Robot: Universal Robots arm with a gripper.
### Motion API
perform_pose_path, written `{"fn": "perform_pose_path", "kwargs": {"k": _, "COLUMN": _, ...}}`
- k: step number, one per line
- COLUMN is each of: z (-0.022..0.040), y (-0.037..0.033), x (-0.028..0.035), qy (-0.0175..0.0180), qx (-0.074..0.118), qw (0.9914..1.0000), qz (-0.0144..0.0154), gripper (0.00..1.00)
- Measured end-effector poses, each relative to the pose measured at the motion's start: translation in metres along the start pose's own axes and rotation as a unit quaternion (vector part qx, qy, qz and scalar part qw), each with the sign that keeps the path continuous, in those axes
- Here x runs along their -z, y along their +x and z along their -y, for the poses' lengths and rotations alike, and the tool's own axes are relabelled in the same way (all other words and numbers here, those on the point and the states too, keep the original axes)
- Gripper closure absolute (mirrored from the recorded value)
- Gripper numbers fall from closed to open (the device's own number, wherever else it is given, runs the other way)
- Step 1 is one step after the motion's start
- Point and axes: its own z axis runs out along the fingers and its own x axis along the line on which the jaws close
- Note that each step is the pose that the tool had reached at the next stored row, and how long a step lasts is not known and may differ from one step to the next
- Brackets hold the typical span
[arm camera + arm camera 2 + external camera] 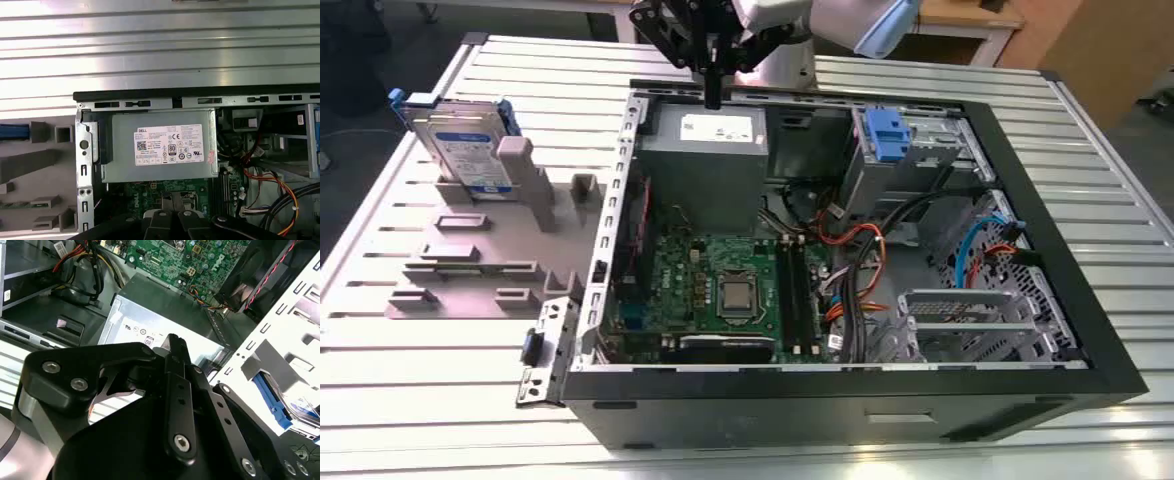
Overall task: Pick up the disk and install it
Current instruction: 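Reach for the disk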
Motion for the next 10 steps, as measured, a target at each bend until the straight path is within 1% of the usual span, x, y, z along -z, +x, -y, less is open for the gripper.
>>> {"fn": "perform_pose_path", "kwargs": {"k": 10, "z": 0.0001, "y": 0.0013, "x": 0.0001, "qy": 0.0, "qx": 0.0, "qw": 1.0, "qz": 0.0, "gripper": 0.89}}
